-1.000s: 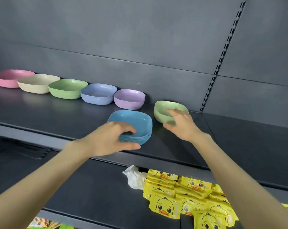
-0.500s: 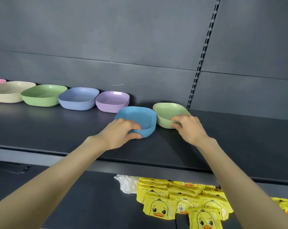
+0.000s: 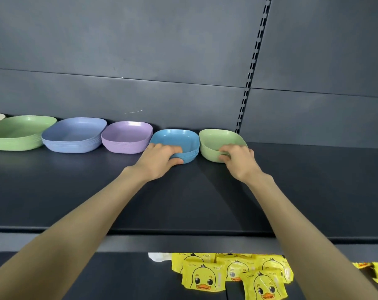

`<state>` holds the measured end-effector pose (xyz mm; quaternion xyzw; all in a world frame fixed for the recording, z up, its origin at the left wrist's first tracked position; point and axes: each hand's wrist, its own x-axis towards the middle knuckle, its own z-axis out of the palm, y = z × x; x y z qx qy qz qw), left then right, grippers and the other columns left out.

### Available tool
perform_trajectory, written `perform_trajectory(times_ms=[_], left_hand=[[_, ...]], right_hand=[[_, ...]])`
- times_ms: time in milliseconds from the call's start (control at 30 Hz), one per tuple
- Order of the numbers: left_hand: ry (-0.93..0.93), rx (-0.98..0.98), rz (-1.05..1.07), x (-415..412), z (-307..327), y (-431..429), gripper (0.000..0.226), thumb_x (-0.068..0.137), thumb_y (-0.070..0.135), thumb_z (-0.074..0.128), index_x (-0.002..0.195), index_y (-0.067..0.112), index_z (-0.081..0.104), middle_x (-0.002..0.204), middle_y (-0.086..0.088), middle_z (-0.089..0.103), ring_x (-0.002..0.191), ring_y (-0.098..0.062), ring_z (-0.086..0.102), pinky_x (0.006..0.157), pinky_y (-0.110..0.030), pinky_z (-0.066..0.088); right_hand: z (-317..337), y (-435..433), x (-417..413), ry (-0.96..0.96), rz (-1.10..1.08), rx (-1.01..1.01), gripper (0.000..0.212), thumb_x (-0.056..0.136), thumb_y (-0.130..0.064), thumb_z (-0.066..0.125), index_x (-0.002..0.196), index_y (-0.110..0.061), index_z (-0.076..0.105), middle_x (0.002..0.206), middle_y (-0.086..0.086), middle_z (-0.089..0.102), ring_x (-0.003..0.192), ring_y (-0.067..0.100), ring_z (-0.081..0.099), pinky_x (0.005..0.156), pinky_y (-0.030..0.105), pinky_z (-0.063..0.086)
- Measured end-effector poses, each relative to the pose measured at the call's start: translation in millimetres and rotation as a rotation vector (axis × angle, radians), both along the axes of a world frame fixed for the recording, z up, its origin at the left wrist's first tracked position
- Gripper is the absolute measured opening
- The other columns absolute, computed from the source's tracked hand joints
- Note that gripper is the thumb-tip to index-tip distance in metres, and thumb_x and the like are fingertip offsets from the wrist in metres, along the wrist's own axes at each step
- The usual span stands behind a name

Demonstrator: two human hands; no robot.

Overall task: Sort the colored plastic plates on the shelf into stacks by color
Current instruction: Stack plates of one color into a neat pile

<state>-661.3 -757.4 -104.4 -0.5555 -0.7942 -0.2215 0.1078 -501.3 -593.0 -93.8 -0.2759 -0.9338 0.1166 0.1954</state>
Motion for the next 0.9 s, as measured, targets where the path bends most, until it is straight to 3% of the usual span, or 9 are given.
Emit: perform_trajectory(times_ms=[133, 267, 367, 500, 600, 733, 900], left_hand=[[0.009, 0.048, 0.016, -14.6, -1.6, 12.3, 0.022, 0.092, 0.031, 0.056, 0.09, 0.01, 0.06, 0.077, -0.003, 0.053, 0.075, -0.024, 0.042, 0.07, -0.029, 0.026], [-0.014, 0.047, 0.071, -27.7, -2.6, 22.6, 0.02, 0.091, 0.036, 0.057, 0.092, 0.016, 0.062, 0.077, -0.003, 0.055, 0.078, -0.024, 0.042, 0.076, -0.029, 0.026], [-0.005, 0.07, 0.085, -31.4, -7.6, 25.3, 0.02, 0.09, 0.038, 0.058, 0.095, 0.019, 0.064, 0.076, 0.001, 0.053, 0.082, -0.026, 0.045, 0.076, -0.028, 0.022], [0.029, 0.084, 0.05, -33.0, -11.1, 24.6, 0.025, 0.093, 0.037, 0.053, 0.103, 0.017, 0.064, 0.092, 0.001, 0.063, 0.094, -0.022, 0.052, 0.086, -0.027, 0.023], [0.026, 0.075, 0.01, -37.5, -15.8, 24.3, 0.025, 0.096, 0.035, 0.046, 0.098, 0.017, 0.062, 0.098, 0.005, 0.064, 0.085, -0.01, 0.043, 0.102, -0.033, 0.025], [0.04, 0.042, 0.003, -42.4, -17.4, 24.9, 0.025, 0.098, 0.037, 0.042, 0.093, 0.02, 0.059, 0.094, 0.011, 0.061, 0.084, -0.008, 0.04, 0.105, -0.035, 0.022], [0.074, 0.038, 0.016, -43.3, -18.2, 26.0, 0.024, 0.097, 0.039, 0.042, 0.088, 0.022, 0.056, 0.093, 0.008, 0.062, 0.082, -0.009, 0.04, 0.103, -0.034, 0.023]], right_hand=[[1.7, 5.6, -13.2, -0.008, 0.011, -0.042, 0.024, 0.097, -0.007, 0.044, 0.116, -0.01, 0.059, 0.109, 0.009, 0.065, 0.109, 0.028, 0.049, 0.106, 0.034, 0.018], [4.4, 12.8, -22.2, -0.023, 0.008, -0.051, 0.021, 0.097, -0.006, 0.041, 0.111, -0.009, 0.057, 0.095, 0.003, 0.058, 0.094, 0.021, 0.041, 0.109, 0.036, 0.016], [1.8, 14.6, -23.7, -0.038, 0.022, -0.04, 0.019, 0.097, -0.008, 0.042, 0.111, -0.01, 0.056, 0.092, -0.001, 0.056, 0.099, 0.024, 0.046, 0.108, 0.036, 0.016], [-7.1, 14.7, -22.0, 0.029, 0.038, -0.019, 0.027, 0.096, -0.03, 0.05, 0.12, -0.019, 0.056, 0.121, -0.002, 0.059, 0.119, 0.022, 0.043, 0.107, 0.034, 0.011], [-11.2, 13.7, -24.2, 0.015, 0.075, 0.024, 0.032, 0.097, -0.035, 0.047, 0.126, -0.024, 0.055, 0.136, -0.007, 0.05, 0.13, 0.021, 0.033, 0.108, 0.037, 0.006], [-11.6, 17.2, -28.7, 0.044, 0.107, 0.045, 0.022, 0.098, -0.029, 0.047, 0.106, -0.018, 0.064, 0.1, -0.001, 0.065, 0.112, 0.02, 0.045, 0.106, 0.039, 0.011], [-12.4, 21.2, -31.8, 0.014, 0.102, 0.09, 0.022, 0.098, -0.027, 0.045, 0.089, -0.013, 0.059, 0.075, -0.003, 0.053, 0.09, 0.02, 0.046, 0.107, 0.042, 0.016]])
